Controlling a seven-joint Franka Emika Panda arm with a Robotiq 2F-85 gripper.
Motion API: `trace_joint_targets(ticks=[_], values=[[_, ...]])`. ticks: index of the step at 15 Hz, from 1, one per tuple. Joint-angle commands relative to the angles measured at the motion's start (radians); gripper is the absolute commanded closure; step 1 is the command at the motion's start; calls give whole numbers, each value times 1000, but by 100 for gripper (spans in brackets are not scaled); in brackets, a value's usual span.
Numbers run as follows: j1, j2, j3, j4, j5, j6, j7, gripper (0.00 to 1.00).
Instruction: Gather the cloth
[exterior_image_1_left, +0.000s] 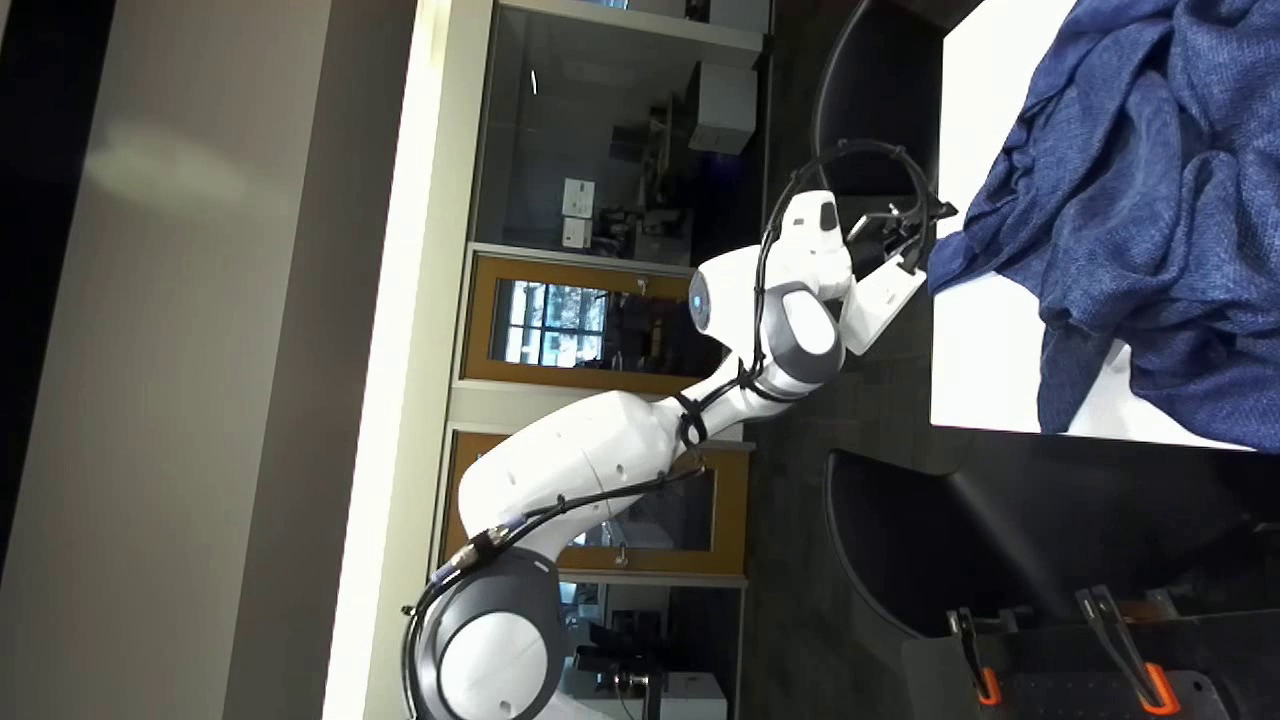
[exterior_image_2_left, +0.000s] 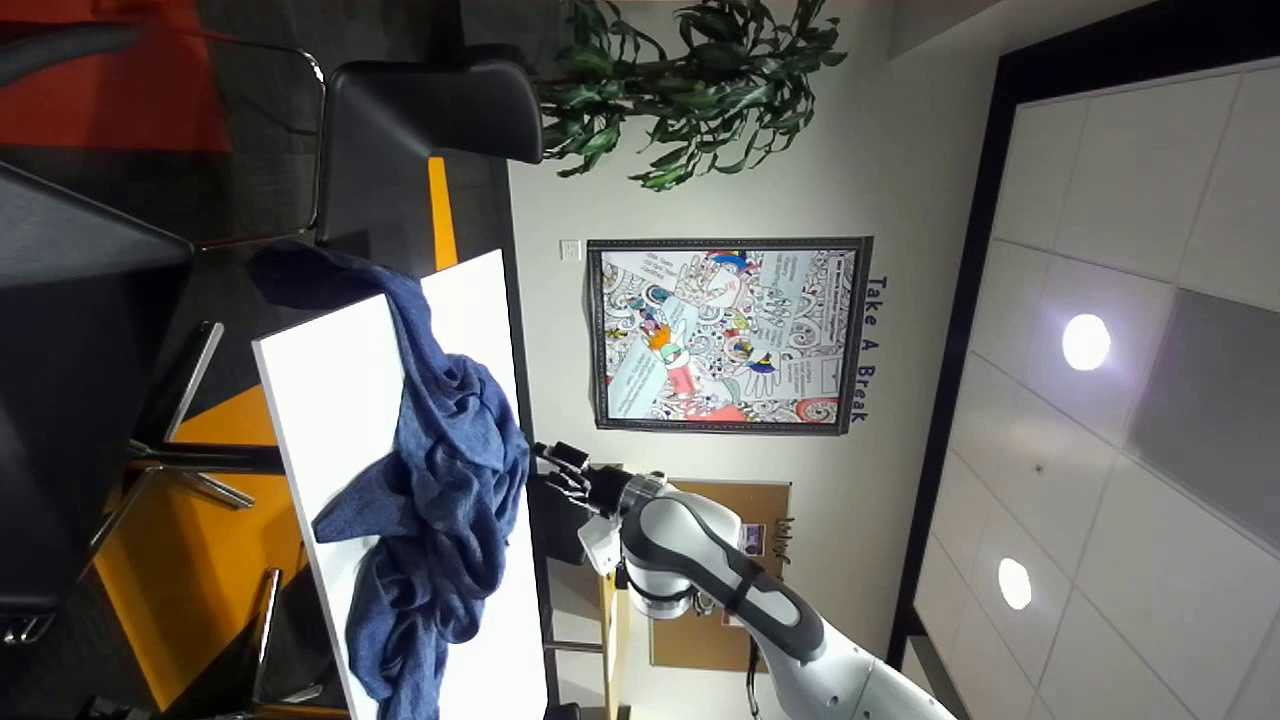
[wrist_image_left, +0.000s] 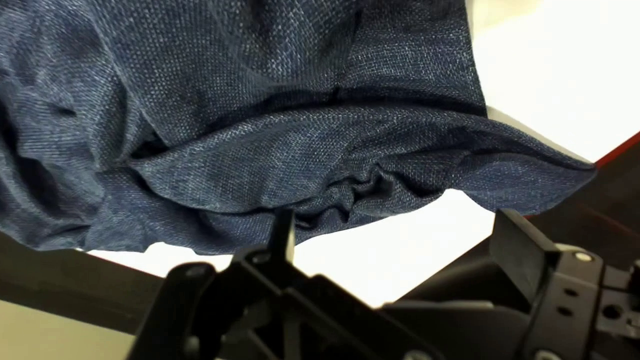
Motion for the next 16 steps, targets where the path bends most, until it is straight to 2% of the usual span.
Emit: trace_joint_targets(ticks=[1, 4, 6, 11, 16], values=[[12, 189, 3, 255, 87, -171, -178, 0], [19, 326, 3, 440, 145, -281, -314, 0], [3, 409, 33, 535, 184, -276, -409, 0], [-6, 567, 97, 711, 263, -280, -570, 0], [28, 675, 125, 837, 304, -389, -651, 0]])
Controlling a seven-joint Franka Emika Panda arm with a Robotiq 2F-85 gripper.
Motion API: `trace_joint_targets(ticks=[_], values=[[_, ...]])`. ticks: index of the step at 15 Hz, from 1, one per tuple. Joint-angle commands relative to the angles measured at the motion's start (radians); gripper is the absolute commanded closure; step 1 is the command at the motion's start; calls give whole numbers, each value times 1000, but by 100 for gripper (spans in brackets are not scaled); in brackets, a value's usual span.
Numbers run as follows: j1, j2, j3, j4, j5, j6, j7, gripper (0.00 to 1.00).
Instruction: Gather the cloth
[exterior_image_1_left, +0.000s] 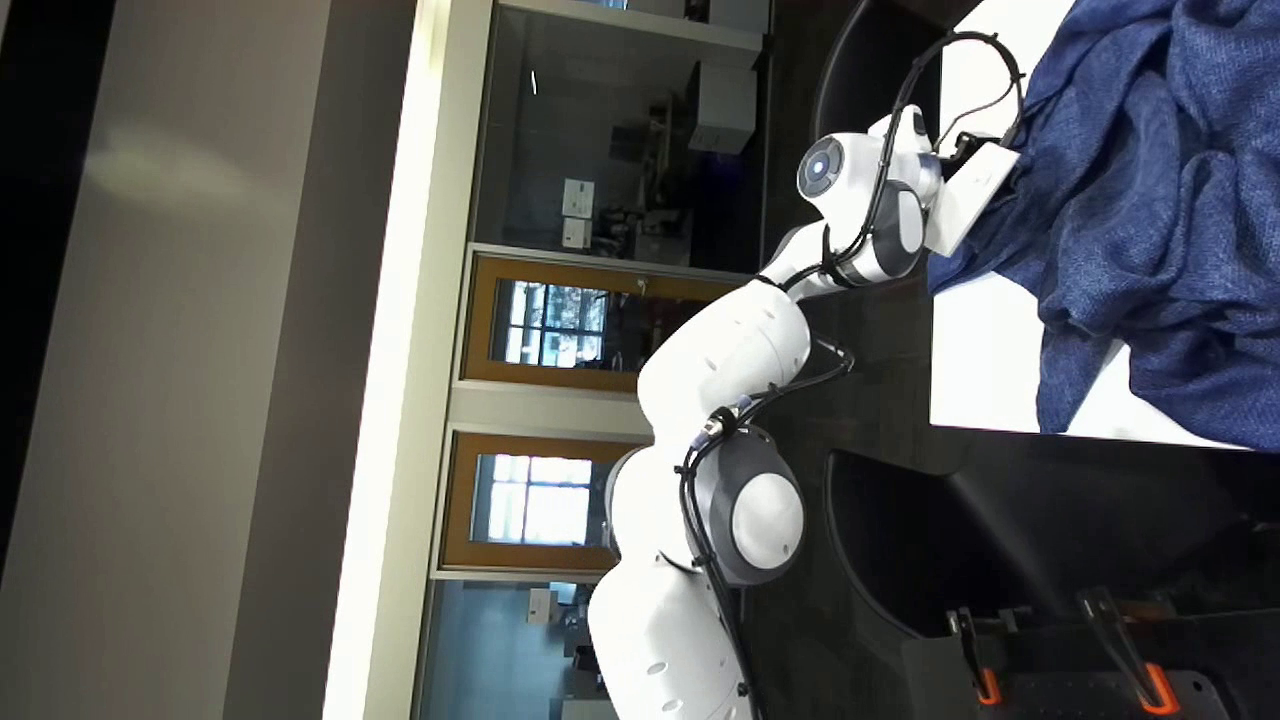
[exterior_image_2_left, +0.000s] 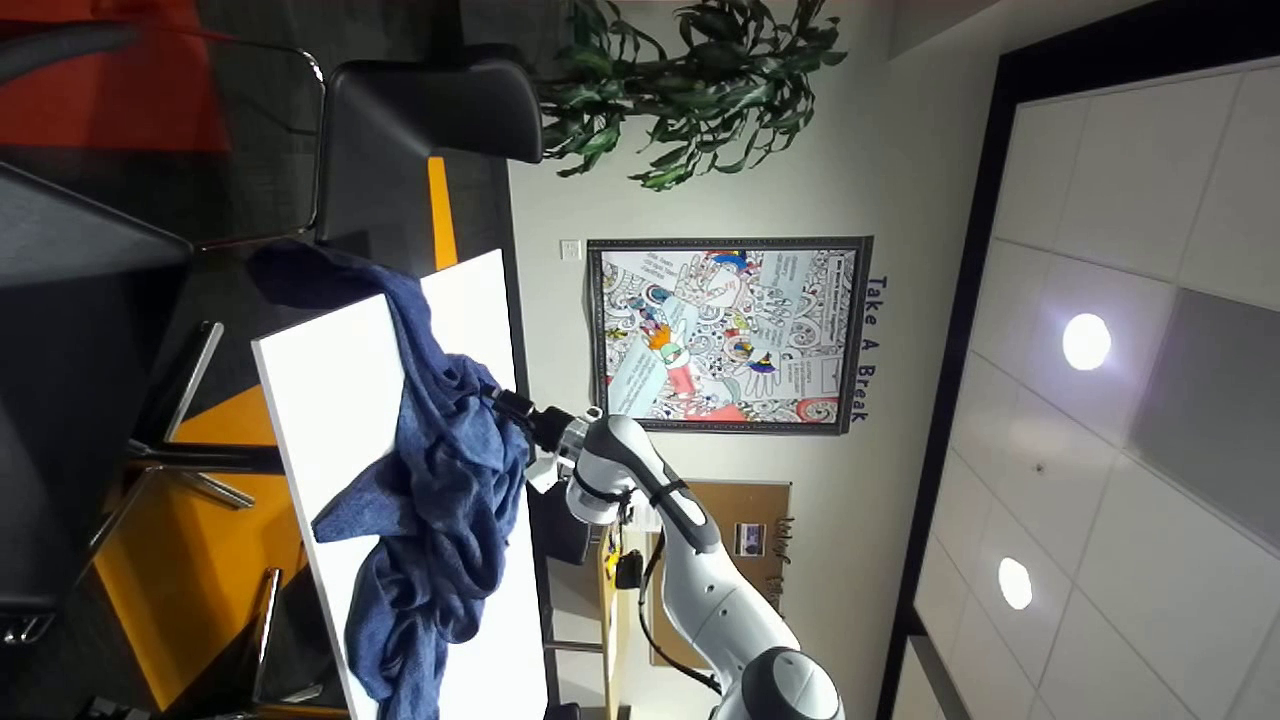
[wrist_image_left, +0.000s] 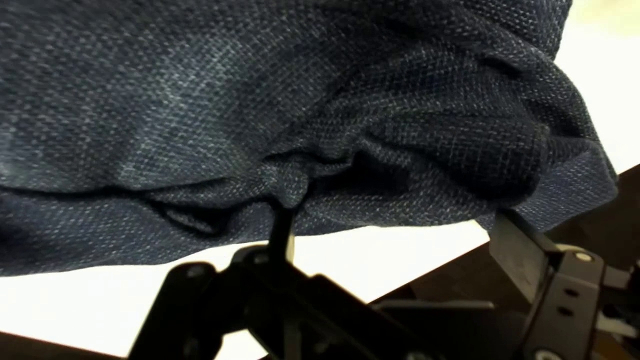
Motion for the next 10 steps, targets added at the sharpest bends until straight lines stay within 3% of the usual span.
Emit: trace_joint_targets(ticks=[1, 2, 3, 5, 10], values=[[42, 77, 0, 126, 47, -132, -50, 0], [67, 85, -24, 147, 52, -172, -25, 0], [85, 96, -42, 169, 58, -205, -9, 25], [112, 115, -67, 209, 74, -265, -8, 34], [161, 146, -121, 290, 98, -347, -3, 73]])
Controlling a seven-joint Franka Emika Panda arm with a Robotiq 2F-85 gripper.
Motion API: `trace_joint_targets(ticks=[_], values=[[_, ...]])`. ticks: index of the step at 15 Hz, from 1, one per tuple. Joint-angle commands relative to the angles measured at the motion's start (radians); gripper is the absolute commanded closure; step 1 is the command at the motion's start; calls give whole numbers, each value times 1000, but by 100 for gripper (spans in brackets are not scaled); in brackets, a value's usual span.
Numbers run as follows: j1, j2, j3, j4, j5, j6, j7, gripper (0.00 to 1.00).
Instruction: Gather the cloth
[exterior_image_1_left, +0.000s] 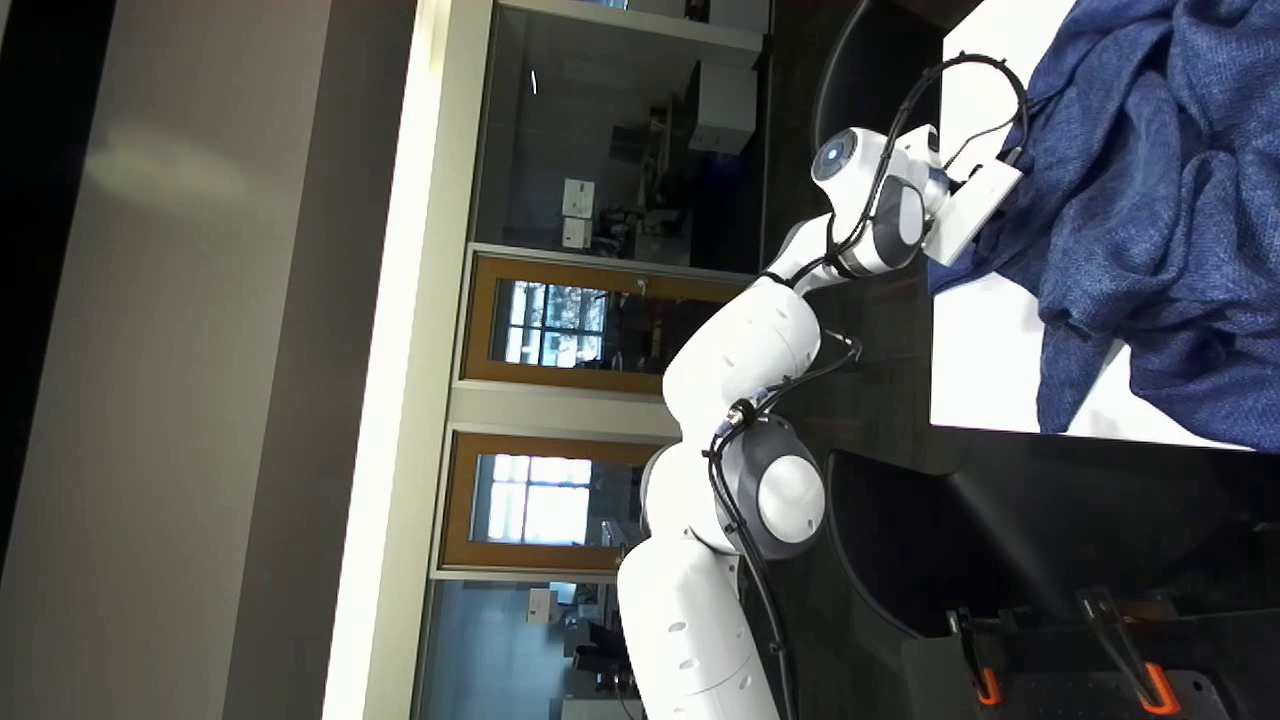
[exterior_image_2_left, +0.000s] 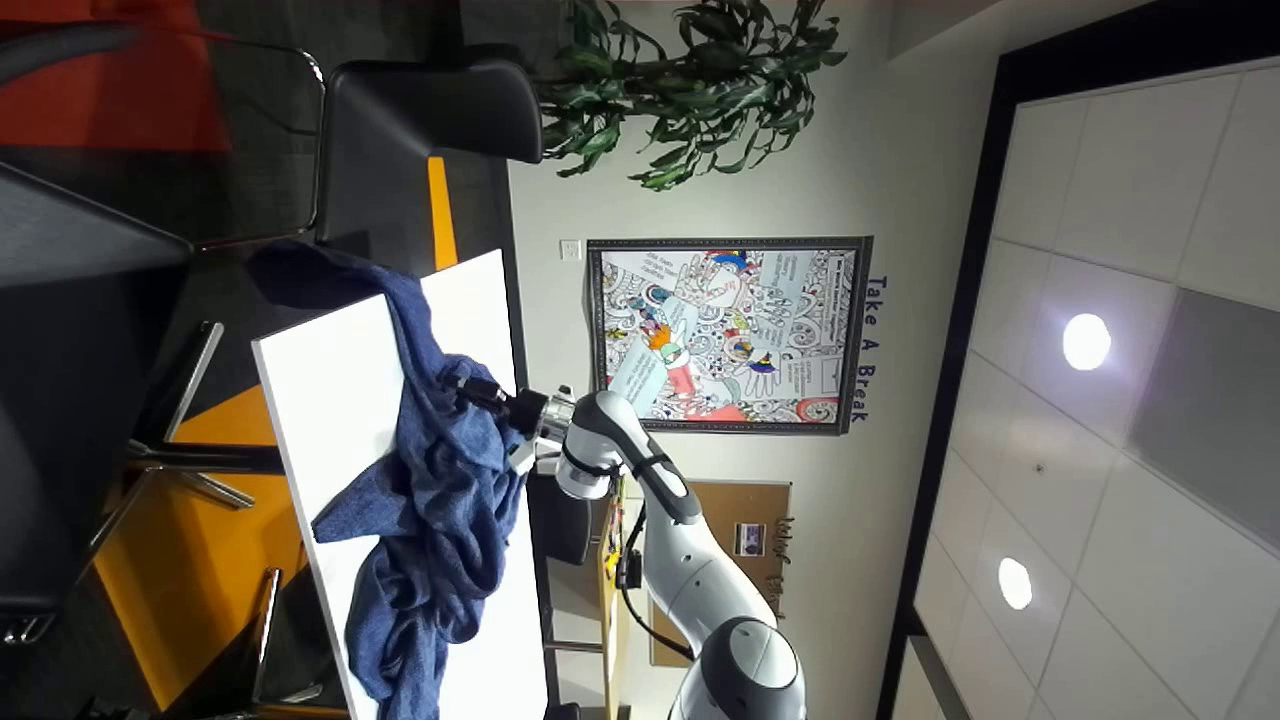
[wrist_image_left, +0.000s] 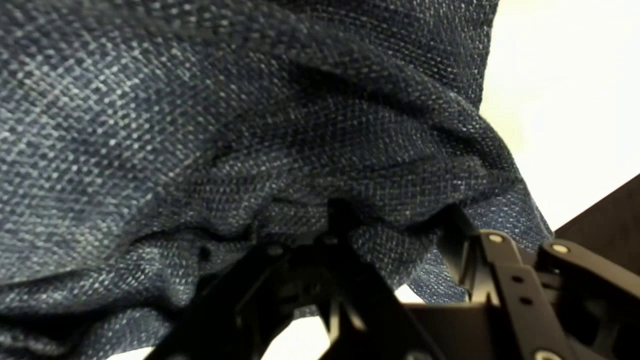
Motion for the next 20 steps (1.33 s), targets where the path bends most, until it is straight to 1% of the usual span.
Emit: trace_joint_targets(ticks=[1, 2, 3, 4, 6, 8, 9, 10, 14, 15, 20], values=[[42, 37, -43, 96, 31, -74, 11, 82], [47, 44, -50, 110, 33, -83, 12, 88], [53, 50, -58, 121, 34, -90, 15, 97], [56, 57, -64, 134, 35, -97, 15, 100], [61, 51, -74, 126, 35, -85, 23, 100], [63, 19, -85, 84, 35, -57, 31, 99], [59, -13, -87, 43, 35, -35, 31, 99], [45, -38, -72, 7, 13, -17, 40, 99], [32, -172, -74, -157, 10, 84, 28, 99], [41, -206, -90, -193, 27, 106, 20, 99], [46, -383, -117, -399, 18, 184, 21, 99]])
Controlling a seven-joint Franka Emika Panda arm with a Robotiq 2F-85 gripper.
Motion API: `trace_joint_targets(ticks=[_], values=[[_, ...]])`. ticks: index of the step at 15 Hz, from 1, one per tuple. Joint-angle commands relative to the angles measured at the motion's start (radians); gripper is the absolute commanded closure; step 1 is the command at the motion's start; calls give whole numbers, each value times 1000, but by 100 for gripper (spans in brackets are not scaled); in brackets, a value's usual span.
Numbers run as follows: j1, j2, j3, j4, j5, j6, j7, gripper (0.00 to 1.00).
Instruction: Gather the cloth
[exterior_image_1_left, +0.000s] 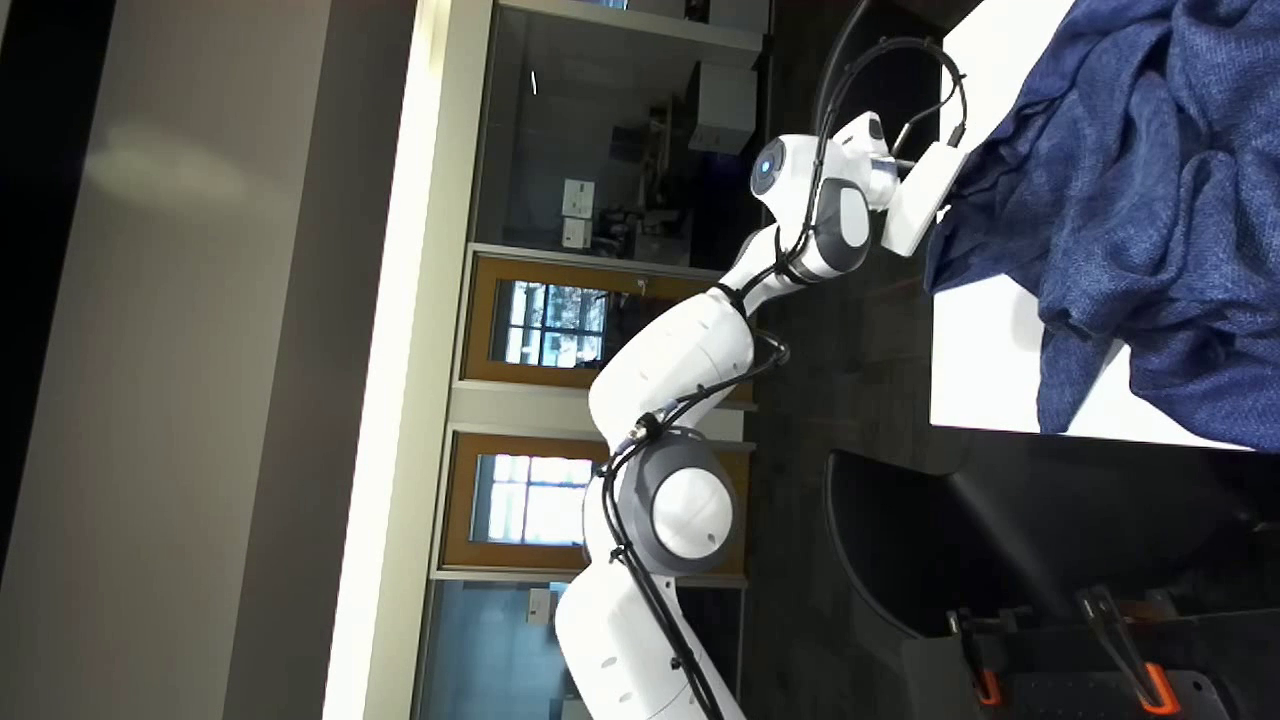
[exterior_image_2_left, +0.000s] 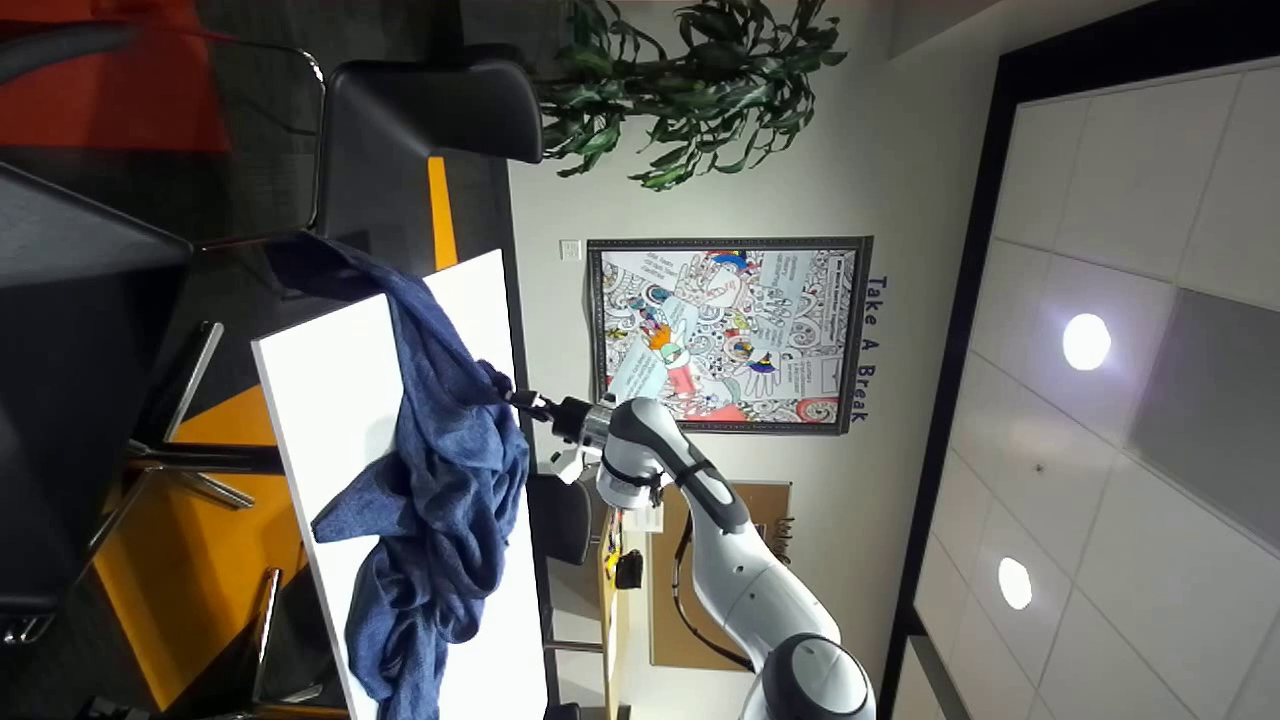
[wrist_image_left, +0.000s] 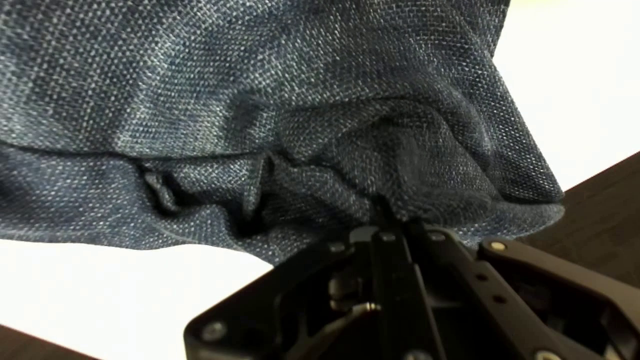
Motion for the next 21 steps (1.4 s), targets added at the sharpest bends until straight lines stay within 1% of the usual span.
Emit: trace_joint_targets(ticks=[1, 4, 9, 13, 16, 18, 19, 21], values=[[6, -189, -29, -234, 6, 69, 12, 99], [-1, -297, -34, -366, 13, 126, 2, 99], [-20, -483, -47, -606, 30, 262, 11, 99], [-43, -640, -74, -814, 74, 369, 33, 99], [-91, -770, -72, -974, 168, 422, 18, 99], [-148, -857, -51, -1059, 261, 430, -9, 99], [-171, -900, -51, -1091, 317, 422, -25, 99], [-186, -958, -73, -1126, 400, 428, -28, 99]])
